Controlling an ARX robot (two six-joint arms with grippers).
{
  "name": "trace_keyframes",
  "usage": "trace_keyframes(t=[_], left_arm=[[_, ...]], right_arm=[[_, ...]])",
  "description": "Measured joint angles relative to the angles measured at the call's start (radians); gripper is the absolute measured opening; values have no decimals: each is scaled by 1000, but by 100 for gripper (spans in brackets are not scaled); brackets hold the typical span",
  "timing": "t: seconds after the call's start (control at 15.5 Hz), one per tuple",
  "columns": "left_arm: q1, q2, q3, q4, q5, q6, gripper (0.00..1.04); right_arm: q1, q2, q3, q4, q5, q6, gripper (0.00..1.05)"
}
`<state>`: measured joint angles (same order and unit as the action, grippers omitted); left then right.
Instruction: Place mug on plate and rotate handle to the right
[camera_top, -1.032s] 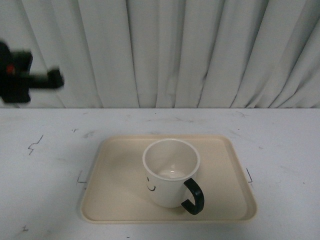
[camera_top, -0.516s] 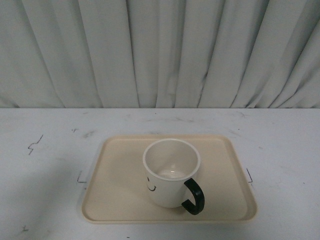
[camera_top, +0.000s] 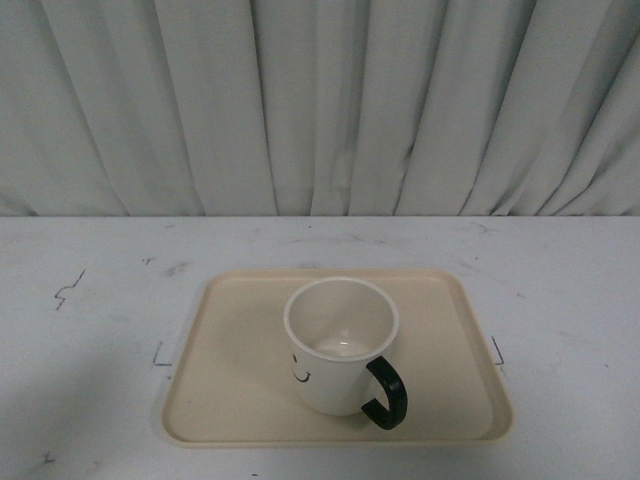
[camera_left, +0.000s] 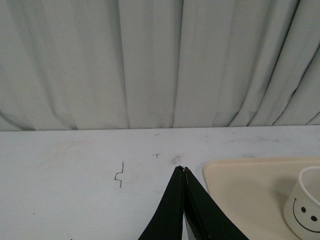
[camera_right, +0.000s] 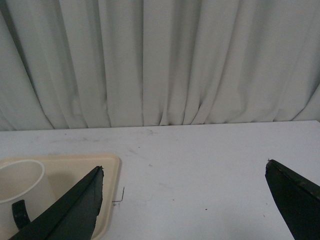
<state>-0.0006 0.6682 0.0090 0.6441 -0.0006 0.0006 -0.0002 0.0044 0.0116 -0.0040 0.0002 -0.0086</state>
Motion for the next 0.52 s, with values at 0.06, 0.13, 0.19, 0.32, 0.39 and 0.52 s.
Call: trace_keyframes(t=[0.06,0.13,0.19,0.32,0.39,0.52], left_arm=[[0,-43,0,-36,0,0,2],[0,-91,0,-79,0,0,2],[0,-135,0,-122,0,0,2],[0,-153,0,-137,0,0,2],[0,-166,0,-149,0,0,2],[0,-183,0,-166,0,0,2]], right_arm=[[0,0,0,0,0,0,98],[0,0,0,0,0,0,98],[0,0,0,0,0,0,98],[0,0,0,0,0,0,98],[0,0,0,0,0,0,98],[0,0,0,0,0,0,98]])
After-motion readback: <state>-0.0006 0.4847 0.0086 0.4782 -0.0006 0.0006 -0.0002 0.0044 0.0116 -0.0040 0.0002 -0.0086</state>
